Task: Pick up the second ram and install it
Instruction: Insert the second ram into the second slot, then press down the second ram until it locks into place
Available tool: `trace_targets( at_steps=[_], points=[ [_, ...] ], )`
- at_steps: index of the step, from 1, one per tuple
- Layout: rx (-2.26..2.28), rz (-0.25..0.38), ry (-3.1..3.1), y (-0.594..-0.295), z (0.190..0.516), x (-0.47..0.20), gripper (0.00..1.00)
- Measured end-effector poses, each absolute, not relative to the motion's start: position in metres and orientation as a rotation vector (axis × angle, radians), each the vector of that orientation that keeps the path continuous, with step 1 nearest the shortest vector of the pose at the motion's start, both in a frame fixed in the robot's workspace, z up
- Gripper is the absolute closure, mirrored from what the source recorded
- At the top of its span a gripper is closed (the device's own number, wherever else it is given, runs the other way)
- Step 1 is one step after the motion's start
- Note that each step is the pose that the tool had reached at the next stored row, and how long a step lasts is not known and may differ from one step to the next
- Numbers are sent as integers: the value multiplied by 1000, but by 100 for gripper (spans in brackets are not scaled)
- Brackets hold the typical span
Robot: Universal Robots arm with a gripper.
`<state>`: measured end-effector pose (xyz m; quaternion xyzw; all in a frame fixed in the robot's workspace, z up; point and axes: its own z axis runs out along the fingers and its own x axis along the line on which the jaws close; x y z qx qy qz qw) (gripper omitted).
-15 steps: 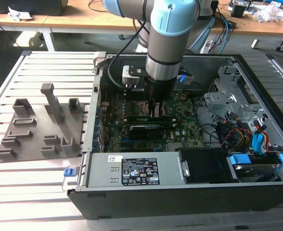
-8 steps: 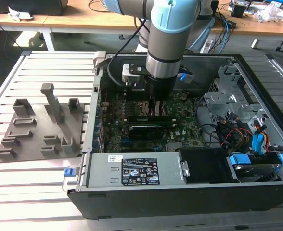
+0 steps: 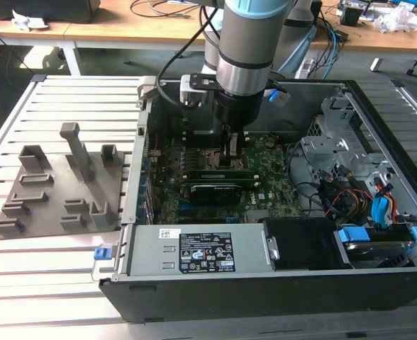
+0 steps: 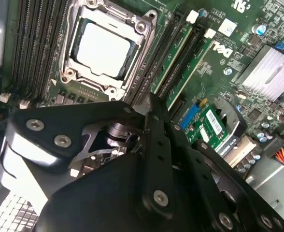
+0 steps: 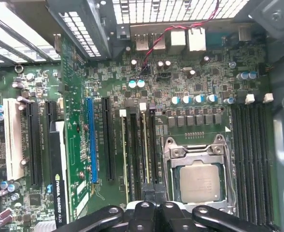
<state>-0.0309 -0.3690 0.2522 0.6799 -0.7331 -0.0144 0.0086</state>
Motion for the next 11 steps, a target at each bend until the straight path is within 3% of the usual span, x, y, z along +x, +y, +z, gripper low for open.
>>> trace_targets(
  at_steps=[8, 11],
  points=[
    [2124, -45, -2291, -369, 252, -30, 89],
    [2121, -52, -2287, -369, 250, 8, 89]
  ],
)
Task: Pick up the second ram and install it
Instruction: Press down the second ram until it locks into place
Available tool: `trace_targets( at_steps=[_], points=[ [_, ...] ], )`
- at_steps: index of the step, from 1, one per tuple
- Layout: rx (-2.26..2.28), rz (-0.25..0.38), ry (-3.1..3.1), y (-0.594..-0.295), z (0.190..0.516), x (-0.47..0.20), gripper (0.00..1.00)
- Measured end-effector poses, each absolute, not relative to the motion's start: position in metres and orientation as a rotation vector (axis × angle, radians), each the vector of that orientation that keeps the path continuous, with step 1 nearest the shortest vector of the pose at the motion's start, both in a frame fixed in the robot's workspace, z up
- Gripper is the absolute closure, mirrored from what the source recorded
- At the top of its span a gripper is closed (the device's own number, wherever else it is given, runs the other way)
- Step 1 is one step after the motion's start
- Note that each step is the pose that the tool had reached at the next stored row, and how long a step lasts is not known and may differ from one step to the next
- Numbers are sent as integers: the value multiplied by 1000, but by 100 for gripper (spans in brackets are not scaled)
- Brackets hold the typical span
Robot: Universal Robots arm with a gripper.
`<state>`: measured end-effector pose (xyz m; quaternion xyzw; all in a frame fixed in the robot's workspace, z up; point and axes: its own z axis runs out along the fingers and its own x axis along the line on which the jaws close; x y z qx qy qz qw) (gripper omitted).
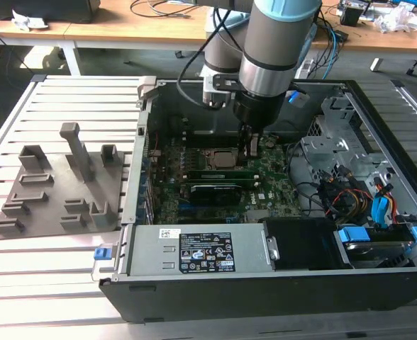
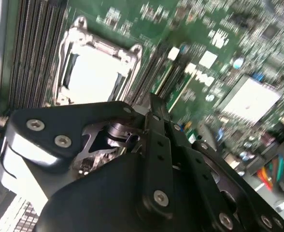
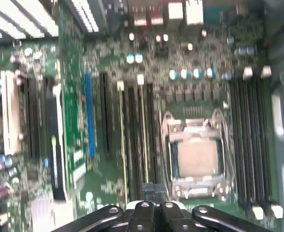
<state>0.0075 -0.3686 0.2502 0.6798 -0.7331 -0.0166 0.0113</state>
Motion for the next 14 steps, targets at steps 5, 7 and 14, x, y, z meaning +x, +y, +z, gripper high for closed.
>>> trace_targets(
  at_steps=[5, 7, 14],
  points=[
    [2118, -58, -2284, -369, 242, 21, 89],
    [2117, -59, -2283, -369, 233, 21, 89],
    [2124, -45, -2290, -369, 237, -14, 89]
  ],
)
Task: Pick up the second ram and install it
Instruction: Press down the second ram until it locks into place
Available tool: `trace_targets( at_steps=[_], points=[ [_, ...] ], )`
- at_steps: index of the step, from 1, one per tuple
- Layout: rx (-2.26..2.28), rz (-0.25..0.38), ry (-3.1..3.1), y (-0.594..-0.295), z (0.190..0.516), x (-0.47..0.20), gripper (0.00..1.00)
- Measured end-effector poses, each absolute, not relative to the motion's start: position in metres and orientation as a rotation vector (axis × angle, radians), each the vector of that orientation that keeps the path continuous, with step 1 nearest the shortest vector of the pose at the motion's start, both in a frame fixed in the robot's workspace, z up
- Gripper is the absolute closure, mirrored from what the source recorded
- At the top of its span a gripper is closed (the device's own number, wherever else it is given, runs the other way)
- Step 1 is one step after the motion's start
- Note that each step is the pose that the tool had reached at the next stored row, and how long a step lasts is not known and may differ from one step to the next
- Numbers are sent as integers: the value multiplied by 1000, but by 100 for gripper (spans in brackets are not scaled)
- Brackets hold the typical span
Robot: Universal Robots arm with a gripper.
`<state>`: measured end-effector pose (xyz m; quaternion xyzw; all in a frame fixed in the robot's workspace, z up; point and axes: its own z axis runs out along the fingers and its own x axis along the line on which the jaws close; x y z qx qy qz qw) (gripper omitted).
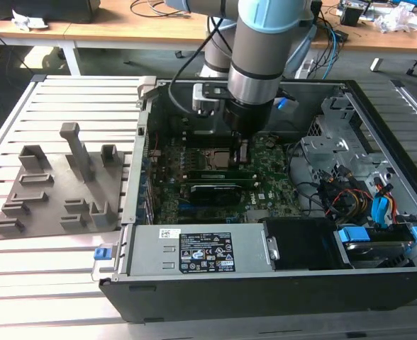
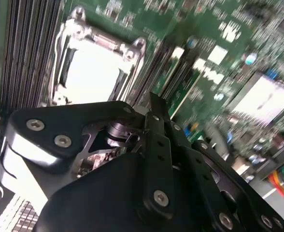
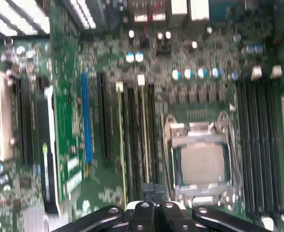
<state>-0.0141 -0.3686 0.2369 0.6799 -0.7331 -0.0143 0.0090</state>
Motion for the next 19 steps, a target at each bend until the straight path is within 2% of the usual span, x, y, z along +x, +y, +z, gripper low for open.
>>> trace_targets(
  at_steps=[9, 19],
  points=[
    [2126, -41, -2292, -369, 233, -65, 89],
    [2127, -42, -2294, -368, 232, -70, 89]
  ],
)
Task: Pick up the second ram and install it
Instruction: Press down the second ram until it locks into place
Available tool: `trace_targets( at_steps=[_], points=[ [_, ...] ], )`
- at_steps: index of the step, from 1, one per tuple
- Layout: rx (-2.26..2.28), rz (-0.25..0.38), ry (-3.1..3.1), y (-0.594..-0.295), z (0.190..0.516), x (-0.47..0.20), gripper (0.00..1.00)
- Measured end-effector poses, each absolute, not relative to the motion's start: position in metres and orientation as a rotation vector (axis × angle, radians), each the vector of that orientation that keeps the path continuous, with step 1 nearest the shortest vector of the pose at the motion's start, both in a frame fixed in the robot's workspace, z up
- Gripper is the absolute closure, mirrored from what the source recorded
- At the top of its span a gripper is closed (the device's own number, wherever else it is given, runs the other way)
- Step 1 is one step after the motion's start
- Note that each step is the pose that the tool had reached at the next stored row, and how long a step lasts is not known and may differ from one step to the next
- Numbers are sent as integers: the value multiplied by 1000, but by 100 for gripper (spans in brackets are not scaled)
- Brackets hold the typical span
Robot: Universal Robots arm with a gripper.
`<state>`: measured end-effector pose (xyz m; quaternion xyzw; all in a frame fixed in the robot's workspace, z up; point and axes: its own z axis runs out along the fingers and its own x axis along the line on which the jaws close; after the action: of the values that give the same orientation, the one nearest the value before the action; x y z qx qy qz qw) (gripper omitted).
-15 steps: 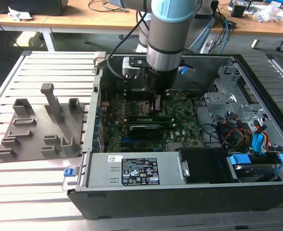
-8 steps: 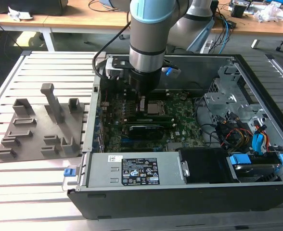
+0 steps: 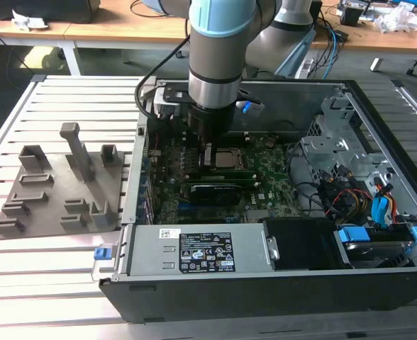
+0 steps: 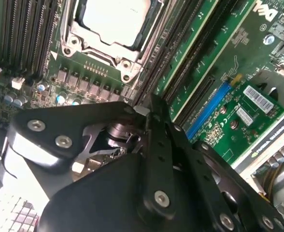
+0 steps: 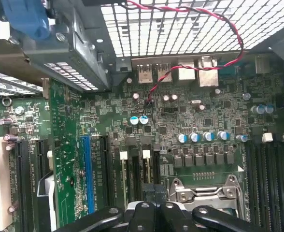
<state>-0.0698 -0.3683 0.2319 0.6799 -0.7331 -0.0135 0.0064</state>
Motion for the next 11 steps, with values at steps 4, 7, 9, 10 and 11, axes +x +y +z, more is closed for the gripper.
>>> trace_targets(
  at_steps=[4, 7, 9, 10, 11],
  points=[
    [2122, -49, -2288, -369, 235, -55, 89],
    [2112, -69, -2278, -369, 235, -29, 89],
    [2112, -69, -2277, -369, 246, -28, 89],
    [2112, -69, -2277, -369, 250, -28, 89],
    [2112, -69, -2277, -369, 257, -28, 89]
  ],
)
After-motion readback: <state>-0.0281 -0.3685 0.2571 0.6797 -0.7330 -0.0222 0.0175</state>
